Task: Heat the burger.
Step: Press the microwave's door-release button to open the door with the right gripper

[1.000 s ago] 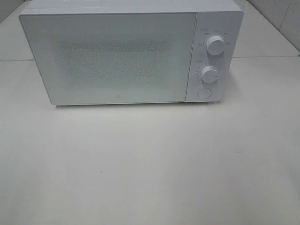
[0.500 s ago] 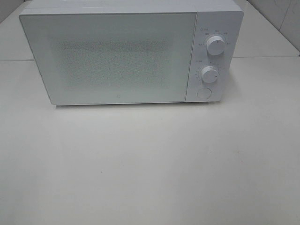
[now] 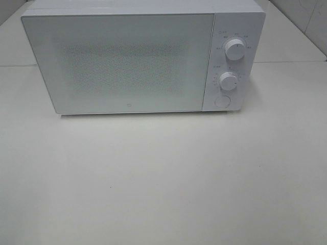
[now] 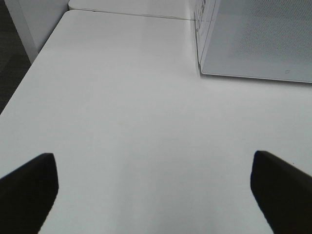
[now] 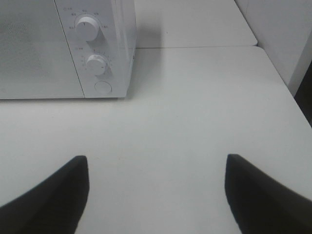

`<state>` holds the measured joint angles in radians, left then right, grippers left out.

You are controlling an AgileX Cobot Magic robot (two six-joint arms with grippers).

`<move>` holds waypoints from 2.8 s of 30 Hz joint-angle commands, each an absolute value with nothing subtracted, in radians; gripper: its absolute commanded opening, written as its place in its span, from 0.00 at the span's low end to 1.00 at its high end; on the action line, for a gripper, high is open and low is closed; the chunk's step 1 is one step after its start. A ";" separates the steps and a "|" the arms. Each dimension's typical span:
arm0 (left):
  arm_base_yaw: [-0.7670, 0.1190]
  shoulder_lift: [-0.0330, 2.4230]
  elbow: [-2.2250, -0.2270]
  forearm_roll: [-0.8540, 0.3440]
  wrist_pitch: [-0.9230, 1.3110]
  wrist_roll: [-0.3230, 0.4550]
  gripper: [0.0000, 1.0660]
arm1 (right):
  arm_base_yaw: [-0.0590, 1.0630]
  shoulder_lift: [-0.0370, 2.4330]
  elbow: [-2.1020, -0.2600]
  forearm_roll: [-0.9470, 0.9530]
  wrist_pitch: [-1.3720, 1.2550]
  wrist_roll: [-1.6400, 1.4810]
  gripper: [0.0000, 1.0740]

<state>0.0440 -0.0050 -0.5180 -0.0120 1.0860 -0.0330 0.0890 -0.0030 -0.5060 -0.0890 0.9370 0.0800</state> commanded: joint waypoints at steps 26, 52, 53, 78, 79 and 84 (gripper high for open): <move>0.047 -0.007 -0.515 -0.011 1.069 -0.033 0.94 | 0.085 -0.032 -0.511 -0.086 0.927 0.075 0.70; 0.047 -0.007 -0.515 -0.010 1.069 -0.033 0.94 | 0.085 0.545 -0.346 -0.110 0.062 0.172 0.65; 0.047 -0.007 -0.515 -0.010 1.069 -0.033 0.94 | 0.085 0.569 -0.335 -0.110 0.030 0.197 0.64; 0.047 -0.007 -0.515 -0.010 1.069 -0.033 0.94 | 0.086 1.047 -0.276 -0.110 -0.445 1.225 0.00; 0.047 -0.007 -0.515 -0.010 1.069 -0.033 0.94 | 0.086 1.089 -0.276 -0.110 -0.452 1.272 0.00; 0.047 -0.007 -0.515 -0.010 1.069 -0.033 0.94 | 0.086 1.175 -0.276 -0.110 -0.527 1.353 0.00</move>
